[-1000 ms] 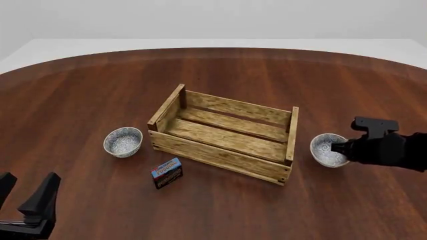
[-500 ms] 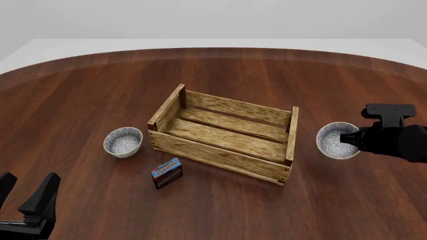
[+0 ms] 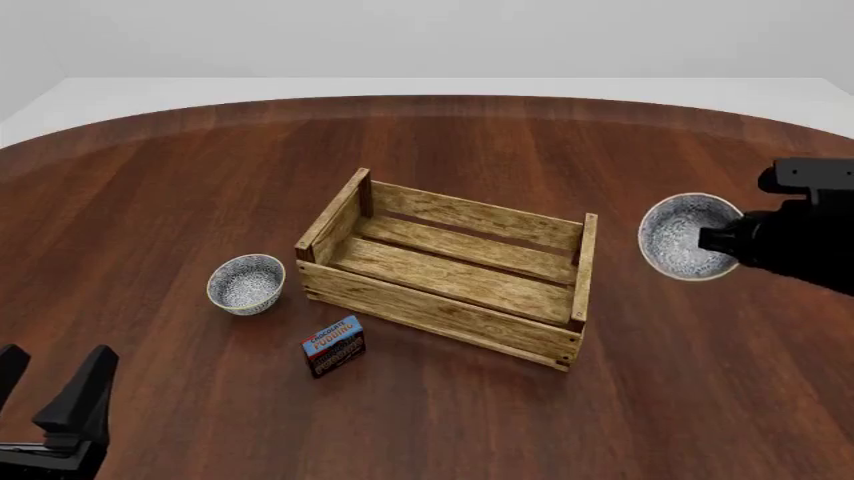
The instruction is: Stack the right bowl on the left bowl and place them in the tray.
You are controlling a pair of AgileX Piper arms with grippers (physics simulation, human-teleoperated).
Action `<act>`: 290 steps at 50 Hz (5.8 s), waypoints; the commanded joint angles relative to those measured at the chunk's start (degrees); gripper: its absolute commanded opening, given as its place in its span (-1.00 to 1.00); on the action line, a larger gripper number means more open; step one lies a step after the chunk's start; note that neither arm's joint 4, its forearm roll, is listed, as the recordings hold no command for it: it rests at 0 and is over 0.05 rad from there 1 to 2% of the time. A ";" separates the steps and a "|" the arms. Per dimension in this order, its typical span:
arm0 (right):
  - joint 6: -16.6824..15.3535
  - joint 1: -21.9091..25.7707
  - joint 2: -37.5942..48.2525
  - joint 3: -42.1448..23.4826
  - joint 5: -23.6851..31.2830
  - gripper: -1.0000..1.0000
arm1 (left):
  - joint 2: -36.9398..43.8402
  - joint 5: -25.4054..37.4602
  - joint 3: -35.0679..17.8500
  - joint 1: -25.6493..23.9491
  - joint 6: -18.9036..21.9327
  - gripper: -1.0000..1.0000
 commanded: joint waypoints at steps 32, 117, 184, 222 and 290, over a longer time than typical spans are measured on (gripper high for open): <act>4.01 15.20 -17.15 -6.01 7.03 -1.00 | 3.74 -2.55 -1.91 -1.20 0.76 1.00; 10.63 33.20 -12.54 -1.89 -8.05 -1.00 | 27.39 -12.61 -22.12 -21.78 5.09 1.00; 12.29 33.25 -9.05 -1.38 -10.23 -1.00 | 67.18 -14.28 -49.11 -43.03 4.04 1.00; 12.71 33.14 -8.42 -1.19 -10.50 -1.00 | 80.82 -14.41 -57.86 -42.18 1.85 1.00; 12.39 33.40 -9.99 -1.27 -9.44 -1.00 | 87.87 -16.95 -59.04 -41.89 -1.76 -1.00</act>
